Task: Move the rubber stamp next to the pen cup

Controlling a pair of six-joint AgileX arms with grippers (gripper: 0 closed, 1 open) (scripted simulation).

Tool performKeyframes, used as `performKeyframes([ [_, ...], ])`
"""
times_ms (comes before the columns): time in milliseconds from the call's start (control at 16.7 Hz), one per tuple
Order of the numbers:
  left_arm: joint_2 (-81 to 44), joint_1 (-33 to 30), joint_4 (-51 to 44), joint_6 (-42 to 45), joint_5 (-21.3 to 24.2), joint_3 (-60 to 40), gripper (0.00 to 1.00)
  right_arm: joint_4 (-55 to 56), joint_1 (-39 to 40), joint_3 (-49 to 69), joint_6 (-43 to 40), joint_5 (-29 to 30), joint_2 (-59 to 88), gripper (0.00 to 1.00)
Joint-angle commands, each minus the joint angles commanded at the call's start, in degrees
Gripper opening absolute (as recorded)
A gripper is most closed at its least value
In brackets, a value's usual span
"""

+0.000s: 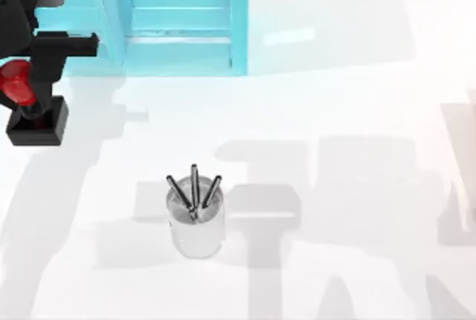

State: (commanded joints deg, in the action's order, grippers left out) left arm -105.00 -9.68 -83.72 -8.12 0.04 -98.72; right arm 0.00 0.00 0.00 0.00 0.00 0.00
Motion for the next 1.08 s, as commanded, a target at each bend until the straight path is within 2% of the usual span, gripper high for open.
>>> performKeyframes([
  [360, 0.4, -0.7, 0.6, -0.8, 0.1, 1.0, 0.00, 0.0, 0.0, 0.0, 0.0, 0.0, 0.0, 1.00],
  [900, 10.8, -17.0, 8.6, -17.3, 0.1, 19.7, 0.00, 0.0, 0.0, 0.0, 0.0, 0.0, 0.0, 1.00],
  [1080, 12.1, -18.9, 9.6, -19.3, 0.0, 21.7, 0.00, 0.0, 0.0, 0.0, 0.0, 0.0, 0.0, 1.00],
])
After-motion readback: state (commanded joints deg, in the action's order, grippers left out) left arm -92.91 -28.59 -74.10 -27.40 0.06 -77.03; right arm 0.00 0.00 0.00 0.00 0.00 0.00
